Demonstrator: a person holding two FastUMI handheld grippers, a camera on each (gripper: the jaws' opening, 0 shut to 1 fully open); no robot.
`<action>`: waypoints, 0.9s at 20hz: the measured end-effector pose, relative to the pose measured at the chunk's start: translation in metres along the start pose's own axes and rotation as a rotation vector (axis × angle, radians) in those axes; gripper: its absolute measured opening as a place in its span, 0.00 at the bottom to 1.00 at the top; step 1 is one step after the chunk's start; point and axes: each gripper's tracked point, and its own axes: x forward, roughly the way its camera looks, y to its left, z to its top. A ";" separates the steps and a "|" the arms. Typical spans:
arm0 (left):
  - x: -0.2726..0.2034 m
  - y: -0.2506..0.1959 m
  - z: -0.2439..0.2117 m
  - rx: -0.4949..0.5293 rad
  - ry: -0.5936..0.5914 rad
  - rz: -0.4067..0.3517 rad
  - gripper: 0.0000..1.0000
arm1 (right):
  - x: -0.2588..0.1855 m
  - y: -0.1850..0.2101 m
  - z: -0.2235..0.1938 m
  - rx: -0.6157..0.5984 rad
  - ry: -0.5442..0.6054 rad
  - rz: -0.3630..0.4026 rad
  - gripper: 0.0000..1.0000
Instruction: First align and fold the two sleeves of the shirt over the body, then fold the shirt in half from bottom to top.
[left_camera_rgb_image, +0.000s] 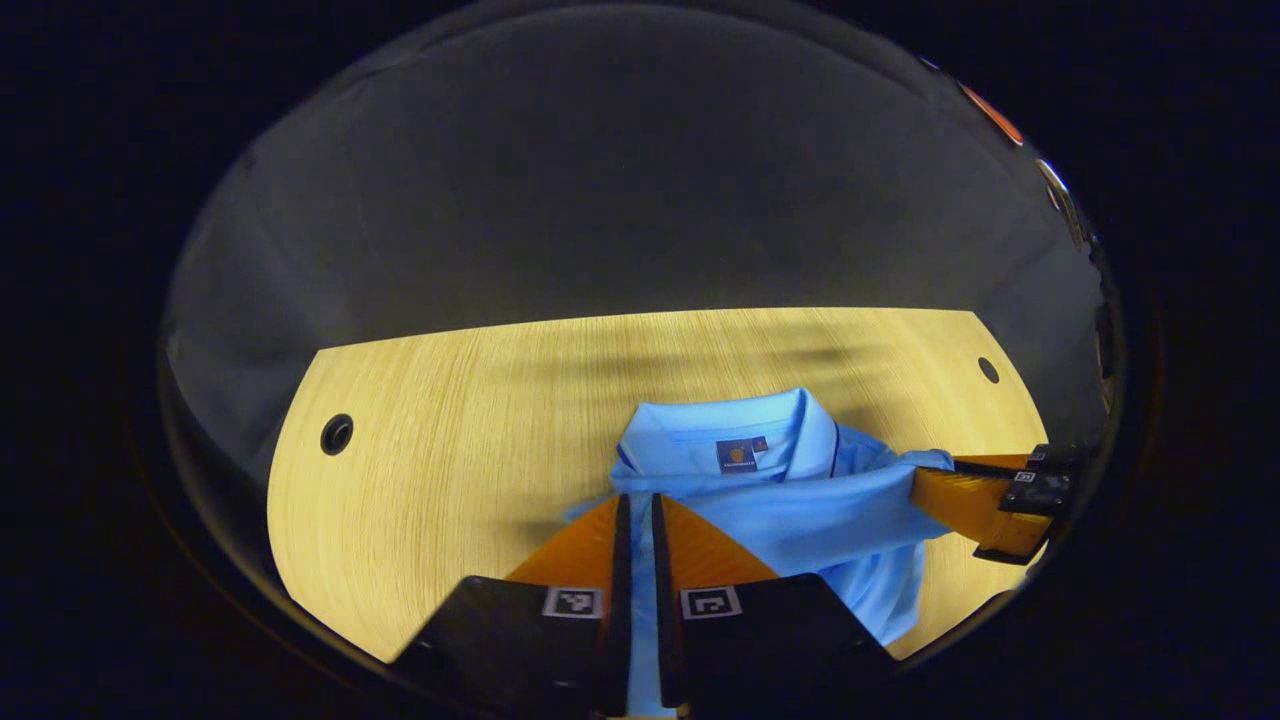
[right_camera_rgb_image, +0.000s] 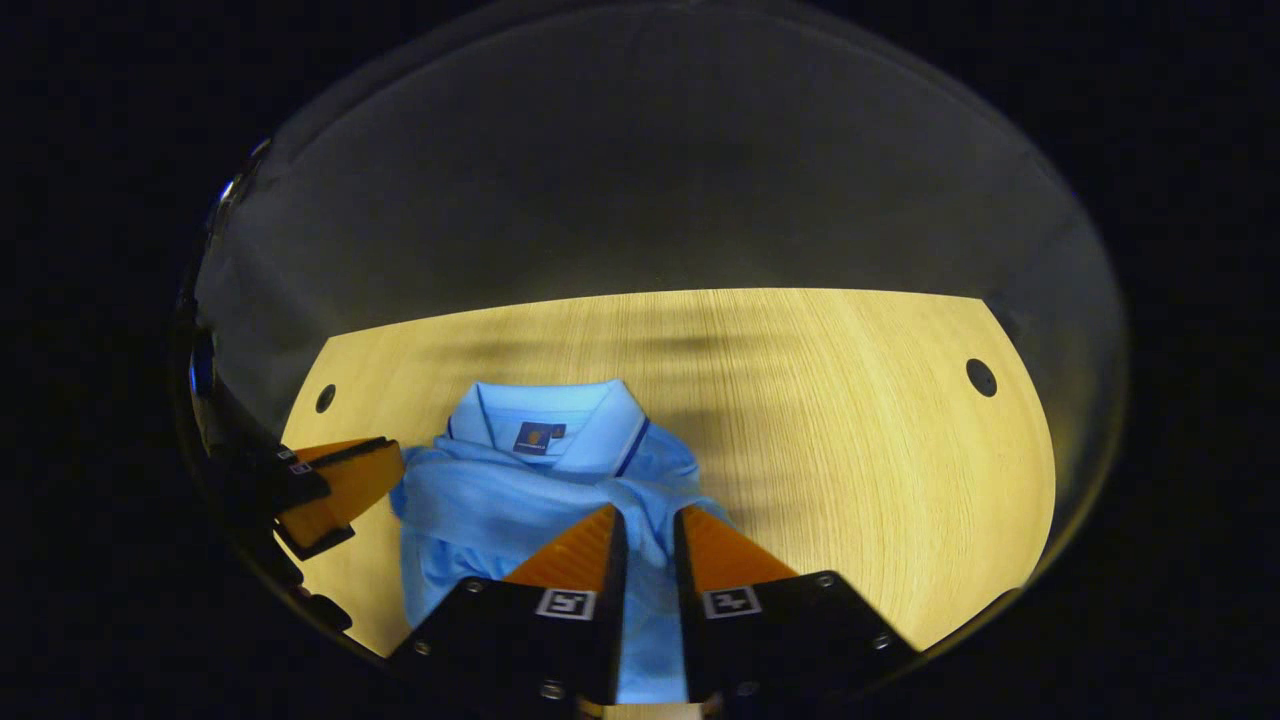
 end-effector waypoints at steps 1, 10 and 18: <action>-0.003 0.001 0.003 -0.010 -0.014 -0.005 0.32 | -0.002 0.002 -0.002 0.002 0.000 0.004 0.33; -0.101 0.032 0.035 -0.044 -0.227 0.069 1.00 | -0.086 -0.011 0.013 0.032 -0.153 -0.026 0.99; -0.234 0.050 0.083 -0.054 -0.512 0.110 1.00 | -0.229 0.003 0.051 0.038 -0.457 0.022 0.99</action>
